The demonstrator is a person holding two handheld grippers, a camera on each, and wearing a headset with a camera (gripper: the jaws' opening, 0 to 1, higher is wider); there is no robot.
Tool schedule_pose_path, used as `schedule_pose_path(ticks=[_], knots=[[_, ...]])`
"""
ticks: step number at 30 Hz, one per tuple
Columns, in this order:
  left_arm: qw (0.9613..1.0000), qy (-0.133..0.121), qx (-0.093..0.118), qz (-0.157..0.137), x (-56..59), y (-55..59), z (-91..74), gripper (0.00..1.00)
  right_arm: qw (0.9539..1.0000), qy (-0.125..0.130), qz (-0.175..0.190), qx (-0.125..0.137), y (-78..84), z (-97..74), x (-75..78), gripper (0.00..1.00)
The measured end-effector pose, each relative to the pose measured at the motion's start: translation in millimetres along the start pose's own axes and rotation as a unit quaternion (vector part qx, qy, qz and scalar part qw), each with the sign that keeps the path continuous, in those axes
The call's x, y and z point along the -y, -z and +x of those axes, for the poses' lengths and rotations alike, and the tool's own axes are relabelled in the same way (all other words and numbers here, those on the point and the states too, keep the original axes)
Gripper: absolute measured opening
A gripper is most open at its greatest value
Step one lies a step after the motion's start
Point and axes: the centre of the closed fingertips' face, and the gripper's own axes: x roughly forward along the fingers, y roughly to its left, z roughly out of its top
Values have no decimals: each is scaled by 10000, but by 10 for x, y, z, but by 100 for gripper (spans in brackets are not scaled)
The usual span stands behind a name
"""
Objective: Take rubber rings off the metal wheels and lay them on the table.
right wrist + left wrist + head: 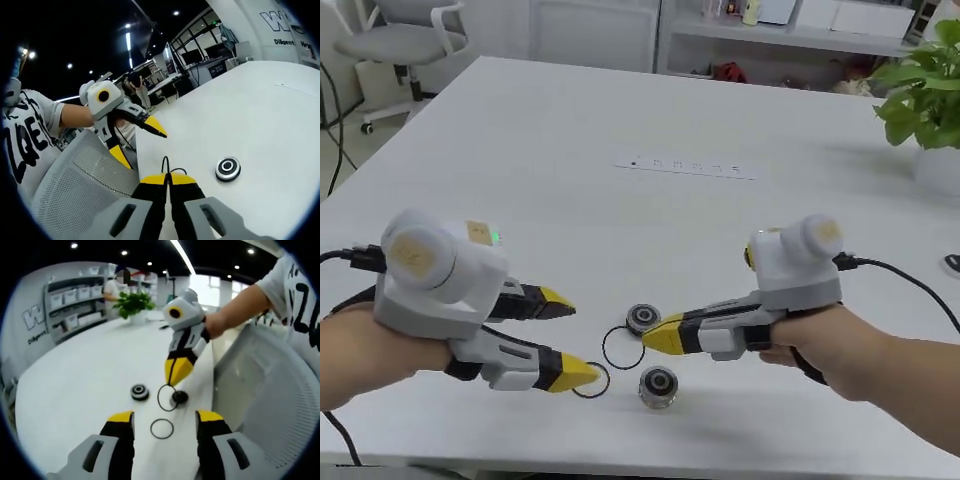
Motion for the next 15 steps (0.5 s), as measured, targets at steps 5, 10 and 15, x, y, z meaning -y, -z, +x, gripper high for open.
schedule_pose_path(ticks=[5,10,15], knots=[[9999,-72,32,-69,-39,31,-56,53,10000,-42,1,-43,9,115,-10,0],[9999,-130,-5,-63,-63,84,-113,54,9998,-82,-12,-163,39,223,-31,0],[9998,-163,-71,-55,-73,160,-163,55,9995,-96,-26,-306,92,321,-36,0]])
